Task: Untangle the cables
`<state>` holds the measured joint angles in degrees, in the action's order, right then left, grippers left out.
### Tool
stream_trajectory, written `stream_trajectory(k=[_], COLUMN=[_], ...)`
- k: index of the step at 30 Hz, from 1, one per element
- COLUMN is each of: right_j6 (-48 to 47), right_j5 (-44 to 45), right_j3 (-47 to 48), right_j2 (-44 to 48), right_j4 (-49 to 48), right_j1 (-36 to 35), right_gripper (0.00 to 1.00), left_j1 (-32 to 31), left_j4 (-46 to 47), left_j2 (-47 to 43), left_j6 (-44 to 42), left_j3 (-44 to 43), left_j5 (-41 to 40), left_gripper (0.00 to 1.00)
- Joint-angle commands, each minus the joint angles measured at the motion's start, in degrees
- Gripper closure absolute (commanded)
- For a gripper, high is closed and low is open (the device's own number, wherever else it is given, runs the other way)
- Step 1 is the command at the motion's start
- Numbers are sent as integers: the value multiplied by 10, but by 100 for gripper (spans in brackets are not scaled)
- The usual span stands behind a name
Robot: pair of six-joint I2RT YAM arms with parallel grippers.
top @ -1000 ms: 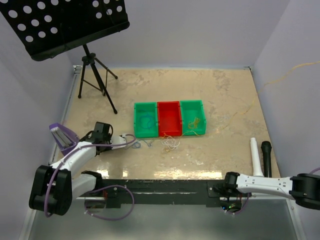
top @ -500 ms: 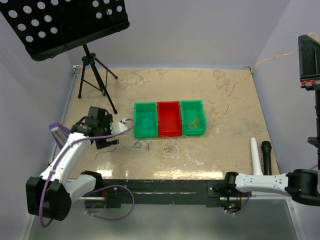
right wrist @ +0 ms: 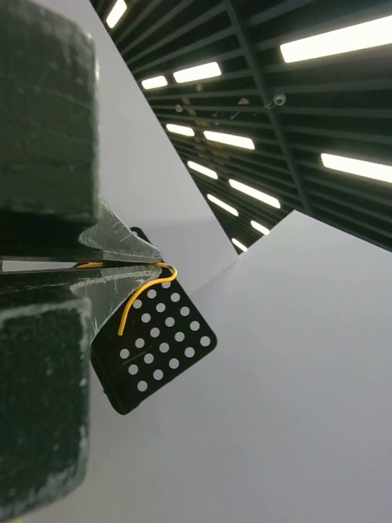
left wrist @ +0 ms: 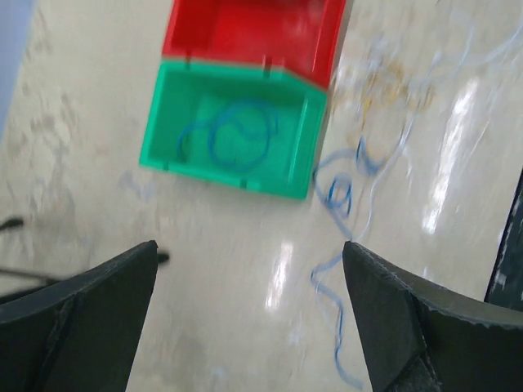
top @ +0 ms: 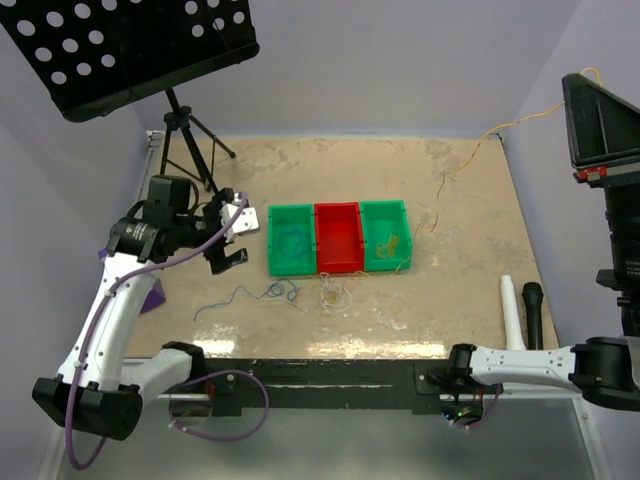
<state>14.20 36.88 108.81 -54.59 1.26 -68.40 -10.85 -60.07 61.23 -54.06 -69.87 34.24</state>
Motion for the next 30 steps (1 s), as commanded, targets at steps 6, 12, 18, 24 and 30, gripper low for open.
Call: stream_trajectory(k=[6,12,18,24,30], right_j6=[49,72,75,72,65], right_j5=[-56,-63,-64,-58,-59], right_j3=[-20,-74,-77,-79,-84], right_j2=[-35,-29,-36,-29,-22], right_j4=[-50,-99,-113,-116,-129], right_j1=[-2,-2,-2,-2,-2], right_gripper=[100,100,100,100,100], left_j1=[-164,-232,-310,-330,-370], left_j4=[243,263,246,235,217], left_j2=[80,175,243,276,303], left_j6=[230,251,240,240,202], left_j3=[2,-65,-108,-110,-96], left_j5=[254,239,251,291,273], left_gripper=[0,0,0,0,3])
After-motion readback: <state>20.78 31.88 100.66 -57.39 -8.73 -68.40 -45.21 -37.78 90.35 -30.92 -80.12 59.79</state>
